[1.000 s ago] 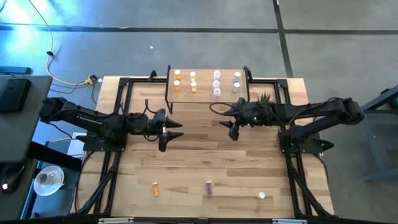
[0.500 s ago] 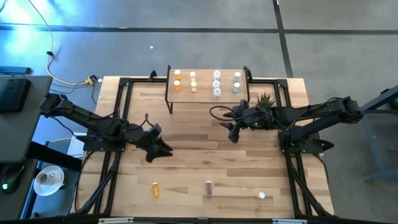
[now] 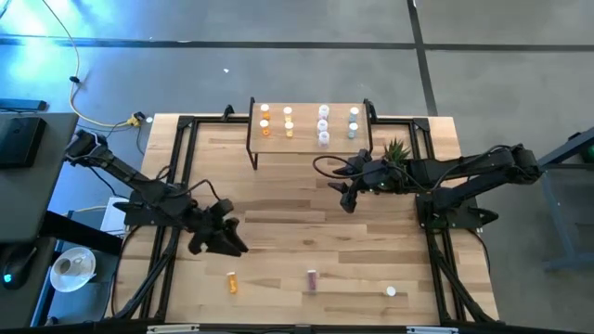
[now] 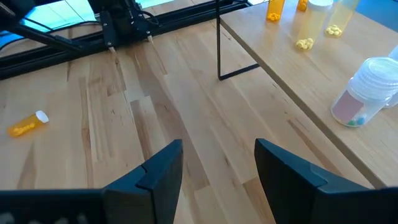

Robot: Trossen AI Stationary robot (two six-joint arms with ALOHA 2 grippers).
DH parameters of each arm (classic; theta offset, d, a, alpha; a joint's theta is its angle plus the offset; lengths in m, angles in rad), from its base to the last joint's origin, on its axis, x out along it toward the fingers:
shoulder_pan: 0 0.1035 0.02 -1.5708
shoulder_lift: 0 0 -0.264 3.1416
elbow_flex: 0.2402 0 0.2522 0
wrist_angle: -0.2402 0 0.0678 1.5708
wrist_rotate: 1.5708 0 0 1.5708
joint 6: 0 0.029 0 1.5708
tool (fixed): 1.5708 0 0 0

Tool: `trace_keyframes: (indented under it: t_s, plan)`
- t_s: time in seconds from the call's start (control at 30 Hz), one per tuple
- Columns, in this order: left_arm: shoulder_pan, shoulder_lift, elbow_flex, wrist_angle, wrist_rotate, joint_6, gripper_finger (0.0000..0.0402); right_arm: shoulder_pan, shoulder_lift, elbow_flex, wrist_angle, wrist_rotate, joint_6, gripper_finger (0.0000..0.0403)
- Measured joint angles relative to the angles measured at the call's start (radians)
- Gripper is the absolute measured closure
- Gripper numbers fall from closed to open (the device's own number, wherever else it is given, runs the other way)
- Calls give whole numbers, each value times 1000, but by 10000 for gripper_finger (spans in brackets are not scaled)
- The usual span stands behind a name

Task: Pick and place medicine bottles onto shelf by color
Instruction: Put the orange pill bottle on the shelf aligned with the other orange pill bottles

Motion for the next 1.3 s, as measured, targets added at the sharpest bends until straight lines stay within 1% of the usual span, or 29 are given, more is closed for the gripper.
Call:
trace_keyframes:
  t_s: [0.07,0.13,0.27,0.37,0.43,0.5,0.57,0.63,0.77,0.9,1.0,1.17,1.3]
  plan:
    - [-14,0,10,24,-5,-6,216,0,0,0,0,0,0,213]
    - [-25,1,46,6,-8,2,216,0,0,0,-2,0,0,213]
    - [-49,8,168,-101,-9,69,216,0,0,0,-4,0,0,213]
    - [-68,9,282,-274,-40,118,216,0,0,0,-5,0,0,213]
    - [-82,11,353,-431,-93,138,216,0,0,0,-13,0,0,213]
    - [-95,15,407,-593,-160,123,216,0,0,0,-23,0,0,213]
    - [-111,26,443,-710,-233,66,216,0,0,0,-34,0,0,213]
    - [-130,33,453,-805,-294,-16,216,0,0,0,-45,0,0,213]
    - [-172,65,453,-902,-343,-203,216,-1,0,0,-55,0,0,213]
    - [-219,142,451,-982,-345,-374,216,-3,0,0,-57,0,0,213]
    - [-246,212,451,-1003,-332,-479,216,-3,0,0,-68,0,0,213]
    - [-269,332,451,-1005,-286,-594,216,-3,0,0,-78,0,0,213]
    - [-290,428,451,-1008,-225,-665,216,-3,0,0,-85,0,0,213]
